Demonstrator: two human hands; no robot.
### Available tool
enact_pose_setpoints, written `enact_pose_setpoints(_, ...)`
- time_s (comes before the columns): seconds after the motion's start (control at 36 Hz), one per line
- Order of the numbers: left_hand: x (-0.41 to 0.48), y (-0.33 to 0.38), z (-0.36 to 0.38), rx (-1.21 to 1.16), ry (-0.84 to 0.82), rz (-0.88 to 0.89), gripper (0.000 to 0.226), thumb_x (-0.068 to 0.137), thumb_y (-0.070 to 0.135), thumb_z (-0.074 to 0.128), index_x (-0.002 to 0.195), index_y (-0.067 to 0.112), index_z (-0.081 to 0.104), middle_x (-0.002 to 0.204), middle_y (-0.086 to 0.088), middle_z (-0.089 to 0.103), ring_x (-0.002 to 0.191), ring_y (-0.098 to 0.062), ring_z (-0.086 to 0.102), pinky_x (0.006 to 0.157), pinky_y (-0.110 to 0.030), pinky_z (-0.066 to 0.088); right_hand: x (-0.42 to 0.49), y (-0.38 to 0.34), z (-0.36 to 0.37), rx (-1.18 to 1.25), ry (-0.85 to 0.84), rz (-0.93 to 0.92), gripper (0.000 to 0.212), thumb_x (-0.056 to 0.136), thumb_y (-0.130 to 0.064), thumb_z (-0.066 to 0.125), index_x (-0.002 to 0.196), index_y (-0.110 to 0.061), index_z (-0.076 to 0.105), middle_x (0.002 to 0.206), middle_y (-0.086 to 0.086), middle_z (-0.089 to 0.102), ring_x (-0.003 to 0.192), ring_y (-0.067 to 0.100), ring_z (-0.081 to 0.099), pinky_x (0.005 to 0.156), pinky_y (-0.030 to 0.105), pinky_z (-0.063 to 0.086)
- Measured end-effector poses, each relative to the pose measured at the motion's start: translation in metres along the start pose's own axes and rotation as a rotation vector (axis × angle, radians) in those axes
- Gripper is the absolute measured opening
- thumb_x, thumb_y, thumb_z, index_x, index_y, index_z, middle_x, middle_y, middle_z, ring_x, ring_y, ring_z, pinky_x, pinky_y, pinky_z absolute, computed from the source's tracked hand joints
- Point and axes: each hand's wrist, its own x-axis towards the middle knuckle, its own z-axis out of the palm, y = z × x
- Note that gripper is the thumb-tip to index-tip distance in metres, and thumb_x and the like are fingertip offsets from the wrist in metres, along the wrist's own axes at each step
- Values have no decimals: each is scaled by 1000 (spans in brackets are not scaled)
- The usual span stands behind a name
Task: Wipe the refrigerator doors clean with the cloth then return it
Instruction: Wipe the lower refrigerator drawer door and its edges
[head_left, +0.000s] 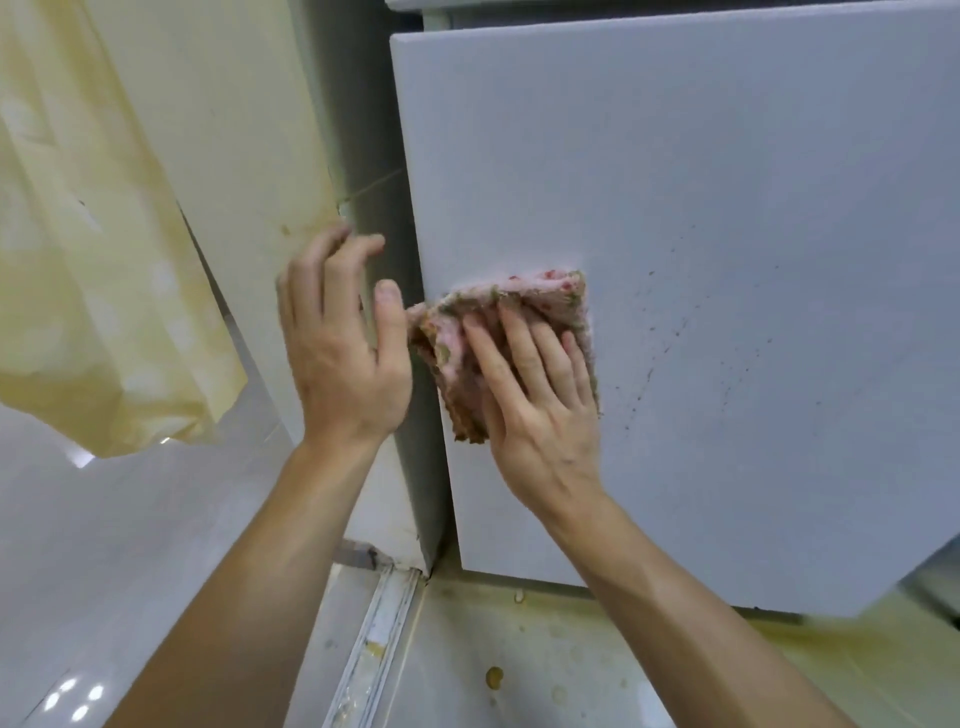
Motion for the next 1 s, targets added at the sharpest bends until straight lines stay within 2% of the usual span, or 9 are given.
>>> enact_pose_setpoints(0.08, 17, -15, 4, 107, 39, -12, 49, 104, 10, 51, 153, 9, 47, 164, -23, 33, 153, -39, 28, 128, -36, 14, 12, -9, 3, -46, -35, 52, 55, 110, -35, 51, 161, -30, 32, 170, -6, 13, 160, 13, 15, 131, 35, 8)
enact_pose_setpoints(0.14, 25, -23, 8, 136, 6, -36, 60, 106, 14, 48, 163, 9, 30, 171, -23, 19, 159, -39, 15, 130, -37, 5, 26, -18, 3, -103, -25, 89, 55, 110, -38, 51, 161, -32, 30, 169, -6, 11, 159, 12, 12, 131, 34, 6)
enact_pose_setpoints(0.22, 27, -31, 17, 142, -33, -18, 66, 109, 22, 47, 165, 4, 17, 172, -26, 11, 161, -41, 6, 131, -51, 5, 59, -28, -2, -136, 41, 111, 54, 110, -41, 51, 160, -31, 34, 167, -2, 13, 160, 14, 13, 131, 34, 2)
enact_pose_setpoints(0.31, 24, -40, 23, 167, -20, -8, 70, 108, 29, 52, 166, 7, 18, 172, -25, 12, 160, -41, 7, 128, -60, 10, 114, -32, -8, -114, 130, 105, 53, 110, -46, 47, 160, -29, 39, 170, 5, 24, 158, 20, 22, 130, 35, 0)
enact_pose_setpoints(0.44, 32, -58, 21, 192, 0, -4, 71, 105, 36, 54, 167, 30, 18, 173, -24, 8, 160, -45, 3, 126, -64, 3, 160, -35, -8, -195, 213, 58, 58, 108, -60, 40, 160, -33, 41, 168, 10, 34, 158, 26, 29, 130, 45, 9)
enact_pose_setpoints(0.56, 37, -57, 20, 126, -8, -1, 64, 109, 36, 50, 166, 26, 24, 172, -26, 10, 160, -45, 5, 126, -65, 1, 119, -31, 1, -227, 169, 24, 57, 109, -57, 43, 161, -35, 38, 171, 8, 25, 160, 24, 21, 130, 48, 5)
enact_pose_setpoints(0.75, 35, -59, 13, 133, -74, -3, 66, 108, 36, 49, 167, 25, 22, 173, -26, 7, 159, -44, 1, 119, -75, -5, -21, -1, 14, -275, -120, -128, 61, 106, -55, 55, 161, -38, 35, 176, -3, 8, 161, 16, 13, 132, 44, 4)
enact_pose_setpoints(0.89, 33, -51, 10, 125, -116, -34, 68, 107, 35, 52, 167, 29, 20, 174, -22, 5, 161, -42, -1, 122, -74, -3, -20, 6, 4, -223, -158, -119, 61, 105, -56, 54, 161, -39, 36, 174, -9, 11, 161, 12, 14, 132, 38, 5)
enact_pose_setpoints(1.0, 32, -49, 12, 120, -91, -48, 71, 104, 30, 54, 167, 30, 21, 174, -22, 6, 161, -41, 1, 122, -73, 1, 33, 2, -10, -199, -26, -41, 57, 106, -59, 49, 158, -37, 41, 169, -2, 24, 158, 15, 22, 129, 42, 13)
